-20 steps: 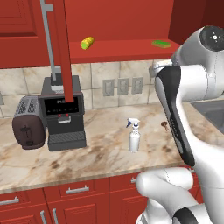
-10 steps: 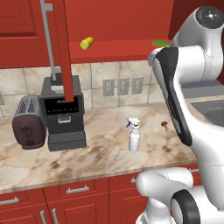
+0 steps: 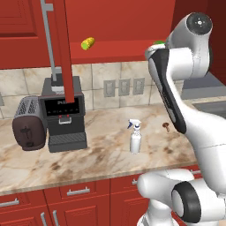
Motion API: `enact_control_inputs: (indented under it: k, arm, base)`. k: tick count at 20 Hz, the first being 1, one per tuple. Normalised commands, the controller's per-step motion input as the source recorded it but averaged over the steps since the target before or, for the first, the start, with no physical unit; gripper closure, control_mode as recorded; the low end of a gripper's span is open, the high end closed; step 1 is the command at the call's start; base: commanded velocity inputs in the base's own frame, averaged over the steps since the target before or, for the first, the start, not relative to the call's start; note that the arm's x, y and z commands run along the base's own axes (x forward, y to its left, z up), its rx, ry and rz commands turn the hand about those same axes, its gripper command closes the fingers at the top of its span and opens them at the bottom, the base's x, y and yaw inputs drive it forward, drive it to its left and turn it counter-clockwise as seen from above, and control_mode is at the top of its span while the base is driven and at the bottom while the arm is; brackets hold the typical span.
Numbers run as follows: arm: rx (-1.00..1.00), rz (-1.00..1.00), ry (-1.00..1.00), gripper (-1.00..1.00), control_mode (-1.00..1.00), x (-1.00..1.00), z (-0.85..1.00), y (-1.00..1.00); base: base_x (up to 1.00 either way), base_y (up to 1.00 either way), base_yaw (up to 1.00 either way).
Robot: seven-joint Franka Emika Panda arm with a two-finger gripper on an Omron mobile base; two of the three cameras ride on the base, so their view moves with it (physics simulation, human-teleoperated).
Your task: Pick the spray and sponge from the cabinet and place them on the counter.
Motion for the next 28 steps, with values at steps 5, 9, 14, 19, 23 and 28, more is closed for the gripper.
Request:
enact_control_inputs:
  k: [5, 9, 14, 19, 23, 28]
  arm:
    - [0.0, -0.01, -0.12, -1.0, -1.0, 0.62, -0.04, -0.22]
    - [0.0, -0.03, -0.02, -1.0, -1.0, 0.28, 0.36, -0.35]
    - [0.0, -0.01, 0.02, -1.0, -1.0, 0.13, 0.48, -0.36]
    - [0.0, 0.0, 0.02, -1.0, -1.0, 0.25, 0.07, -0.18]
    - [0.0, 0.0, 0.0, -1.0, -1.0, 0.34, -0.16, -0.11]
    - [0.0, 0.0, 0.0, -1.0, -1.0, 0.41, -0.24, -0.16]
  base:
    - [0.0, 0.0, 0.0]
    - [0.0, 0.0, 0.0]
    - [0.0, 0.0, 0.0]
    - [0.0, 0.0, 0.0]
    - [0.0, 0.0, 0.0]
    - [0.0, 0.0, 0.0]
